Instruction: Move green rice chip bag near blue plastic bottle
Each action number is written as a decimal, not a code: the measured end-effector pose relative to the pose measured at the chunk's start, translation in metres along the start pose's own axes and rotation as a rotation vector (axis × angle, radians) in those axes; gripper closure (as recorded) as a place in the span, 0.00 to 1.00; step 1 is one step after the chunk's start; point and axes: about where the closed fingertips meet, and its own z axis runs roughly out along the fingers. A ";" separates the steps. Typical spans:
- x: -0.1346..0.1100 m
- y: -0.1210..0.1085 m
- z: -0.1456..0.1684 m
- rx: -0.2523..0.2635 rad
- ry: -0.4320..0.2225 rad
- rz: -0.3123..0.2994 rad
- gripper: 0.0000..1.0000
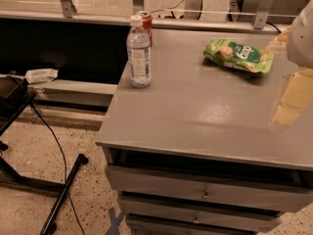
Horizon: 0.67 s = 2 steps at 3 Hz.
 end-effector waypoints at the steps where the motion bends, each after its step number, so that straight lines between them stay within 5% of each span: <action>1: 0.000 0.000 0.000 0.000 0.000 0.000 0.00; 2: 0.004 -0.009 -0.001 0.026 -0.047 0.041 0.00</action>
Offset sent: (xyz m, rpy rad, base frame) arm 0.0203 -0.0176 0.0003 0.1304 -0.0609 -0.0814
